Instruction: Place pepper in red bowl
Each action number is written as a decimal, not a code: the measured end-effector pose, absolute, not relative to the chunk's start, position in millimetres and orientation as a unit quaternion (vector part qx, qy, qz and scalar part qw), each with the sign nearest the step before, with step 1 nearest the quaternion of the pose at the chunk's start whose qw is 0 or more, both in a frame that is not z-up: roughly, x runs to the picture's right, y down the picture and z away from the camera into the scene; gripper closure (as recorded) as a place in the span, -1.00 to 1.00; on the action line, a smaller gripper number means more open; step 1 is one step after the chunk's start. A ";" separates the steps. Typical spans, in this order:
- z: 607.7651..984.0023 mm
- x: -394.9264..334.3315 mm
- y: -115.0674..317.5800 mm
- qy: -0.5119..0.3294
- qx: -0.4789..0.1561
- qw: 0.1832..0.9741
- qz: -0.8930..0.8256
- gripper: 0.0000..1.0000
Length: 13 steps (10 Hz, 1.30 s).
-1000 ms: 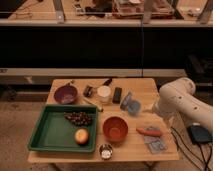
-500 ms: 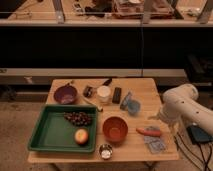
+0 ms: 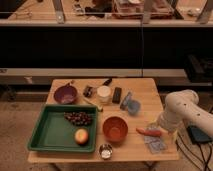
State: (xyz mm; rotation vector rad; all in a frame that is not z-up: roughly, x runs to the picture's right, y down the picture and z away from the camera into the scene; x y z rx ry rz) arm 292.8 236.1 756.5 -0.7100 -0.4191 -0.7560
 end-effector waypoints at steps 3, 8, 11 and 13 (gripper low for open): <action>763.7 288.7 249.8 -0.209 -0.338 0.847 -0.352 -0.60; 788.3 273.2 255.5 -0.212 -0.334 0.849 -0.349 -0.60; 790.5 275.0 251.9 -0.208 -0.335 0.853 -0.342 -0.49; 790.2 274.7 253.0 -0.211 -0.333 0.852 -0.343 -0.18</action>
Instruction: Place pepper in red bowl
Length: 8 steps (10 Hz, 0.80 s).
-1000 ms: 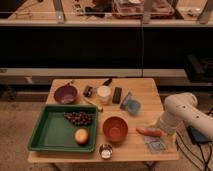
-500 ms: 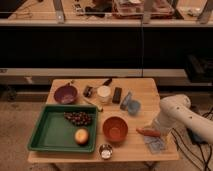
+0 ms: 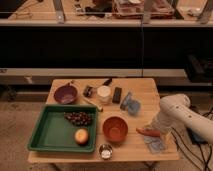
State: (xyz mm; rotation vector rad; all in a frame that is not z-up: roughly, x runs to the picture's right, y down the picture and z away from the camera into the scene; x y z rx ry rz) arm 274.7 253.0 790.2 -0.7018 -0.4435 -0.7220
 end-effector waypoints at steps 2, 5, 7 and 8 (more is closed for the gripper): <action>790.2 258.7 253.2 -0.221 -0.328 0.845 -0.360 0.25; 794.1 251.9 256.0 -0.232 -0.327 0.840 -0.367 0.86; 797.3 246.7 256.8 -0.236 -0.328 0.836 -0.370 1.00; 796.1 244.9 255.7 -0.236 -0.327 0.835 -0.373 1.00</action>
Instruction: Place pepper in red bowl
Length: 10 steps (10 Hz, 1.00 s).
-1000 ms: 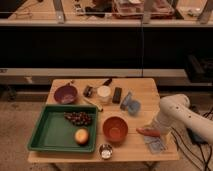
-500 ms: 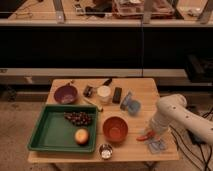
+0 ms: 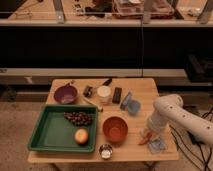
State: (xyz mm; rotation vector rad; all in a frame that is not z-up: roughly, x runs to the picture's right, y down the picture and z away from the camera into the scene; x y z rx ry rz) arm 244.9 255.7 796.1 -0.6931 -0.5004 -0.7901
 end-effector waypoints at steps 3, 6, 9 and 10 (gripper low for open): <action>777.5 237.8 231.1 -0.236 -0.298 0.842 -0.383 1.00; 743.0 218.7 192.0 -0.249 -0.252 0.846 -0.398 1.00; 733.0 182.1 177.4 -0.278 -0.237 0.831 -0.421 1.00; 736.8 169.5 182.3 -0.296 -0.238 0.820 -0.428 1.00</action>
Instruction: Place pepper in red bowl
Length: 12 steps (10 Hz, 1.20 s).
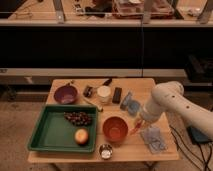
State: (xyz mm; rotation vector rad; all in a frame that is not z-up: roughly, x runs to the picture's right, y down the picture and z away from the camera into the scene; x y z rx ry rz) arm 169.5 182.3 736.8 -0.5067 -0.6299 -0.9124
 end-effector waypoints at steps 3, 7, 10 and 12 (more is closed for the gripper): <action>755.0 118.4 207.0 -0.349 -0.243 0.786 -0.448 1.00; 767.0 64.6 225.0 -0.396 -0.230 0.740 -0.493 1.00; 747.4 70.9 202.4 -0.368 -0.205 0.748 -0.514 1.00; 733.8 78.2 186.8 -0.348 -0.191 0.756 -0.520 1.00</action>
